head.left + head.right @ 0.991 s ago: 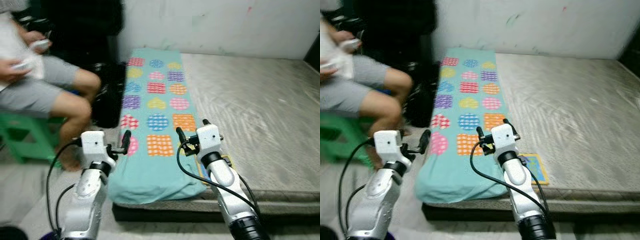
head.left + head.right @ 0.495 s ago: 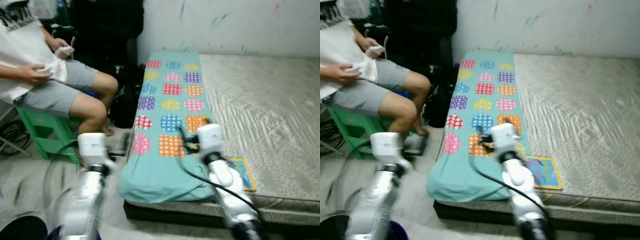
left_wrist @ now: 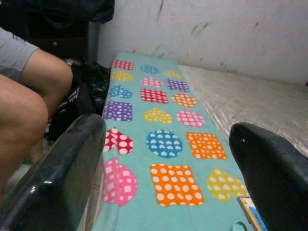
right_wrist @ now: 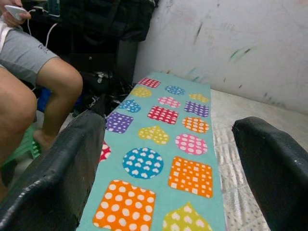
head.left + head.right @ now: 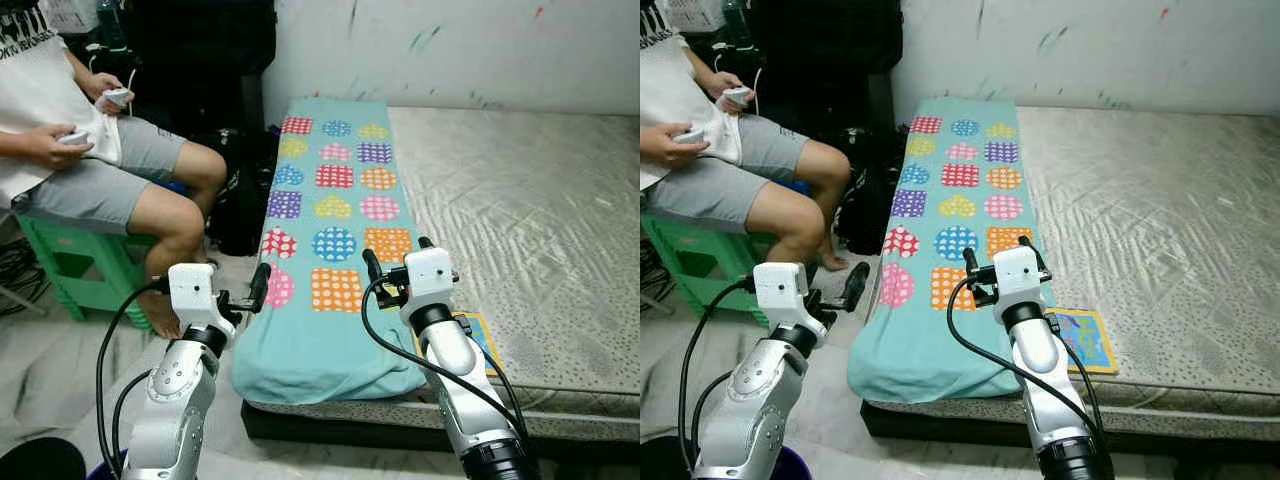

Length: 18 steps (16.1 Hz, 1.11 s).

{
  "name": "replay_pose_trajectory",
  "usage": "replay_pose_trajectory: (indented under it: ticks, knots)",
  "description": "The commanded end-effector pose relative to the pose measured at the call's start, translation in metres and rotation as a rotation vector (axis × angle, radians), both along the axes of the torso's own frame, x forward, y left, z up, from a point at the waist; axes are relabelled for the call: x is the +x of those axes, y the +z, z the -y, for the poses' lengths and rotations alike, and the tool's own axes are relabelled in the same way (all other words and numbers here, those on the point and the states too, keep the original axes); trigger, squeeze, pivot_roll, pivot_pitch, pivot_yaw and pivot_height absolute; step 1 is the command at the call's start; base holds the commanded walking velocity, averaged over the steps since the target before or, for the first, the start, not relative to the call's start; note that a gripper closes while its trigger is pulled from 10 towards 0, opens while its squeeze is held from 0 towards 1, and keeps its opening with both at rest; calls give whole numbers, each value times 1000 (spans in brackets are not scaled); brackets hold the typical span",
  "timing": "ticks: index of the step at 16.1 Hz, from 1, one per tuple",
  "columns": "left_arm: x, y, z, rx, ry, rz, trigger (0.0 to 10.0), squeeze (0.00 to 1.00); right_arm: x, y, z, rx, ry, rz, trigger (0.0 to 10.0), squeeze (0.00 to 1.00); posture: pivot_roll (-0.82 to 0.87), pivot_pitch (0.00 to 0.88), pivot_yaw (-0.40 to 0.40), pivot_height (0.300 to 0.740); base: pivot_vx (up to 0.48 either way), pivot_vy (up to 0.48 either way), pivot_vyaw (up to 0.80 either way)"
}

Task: Clean up the room

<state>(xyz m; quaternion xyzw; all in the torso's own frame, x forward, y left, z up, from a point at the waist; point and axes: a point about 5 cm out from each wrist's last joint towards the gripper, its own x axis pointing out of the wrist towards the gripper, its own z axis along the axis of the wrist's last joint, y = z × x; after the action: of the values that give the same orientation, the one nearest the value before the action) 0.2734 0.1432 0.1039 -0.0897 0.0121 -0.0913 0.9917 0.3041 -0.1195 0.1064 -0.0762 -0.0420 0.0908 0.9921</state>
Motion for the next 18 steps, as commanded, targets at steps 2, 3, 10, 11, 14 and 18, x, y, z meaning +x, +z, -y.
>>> replay_pose_trajectory:
  ticks: [2, 3, 10, 11, 14, 18]
  knots:
    - [0, 4, 0, -11, -13, 18, 10000, 0, 1, 6, -2, 19, 8, 12, 10000, 0, -99, 0, -22, 740, 0, 0, 0]
    - [-1, 5, 1, -12, -22, 22, 10000, 0, 2, 4, -1, 36, -3, -7, 10000, 0, -99, 0, -22, 740, 0, 0, -800]
    - [0, 5, 1, -13, -29, 20, 10000, 0, 2, 5, -1, 27, -3, -2, 10000, 0, -100, 0, -19, 740, 0, 0, -229]
    - [0, 5, 1, -14, -30, 21, 10000, 0, 2, 5, -2, 24, -2, -2, 10000, 0, -99, 0, -20, 740, 0, 0, 0]
    - [1, 6, 2, -18, -34, 25, 10000, 0, 3, 5, -2, 19, -2, 0, 10000, 0, -100, 0, -21, 740, 167, 0, 0]
    - [2, 6, 2, -18, -36, 28, 10000, 0, 5, 6, -1, 18, -4, 2, 10000, 0, -100, 0, -20, 740, 263, 0, 0]
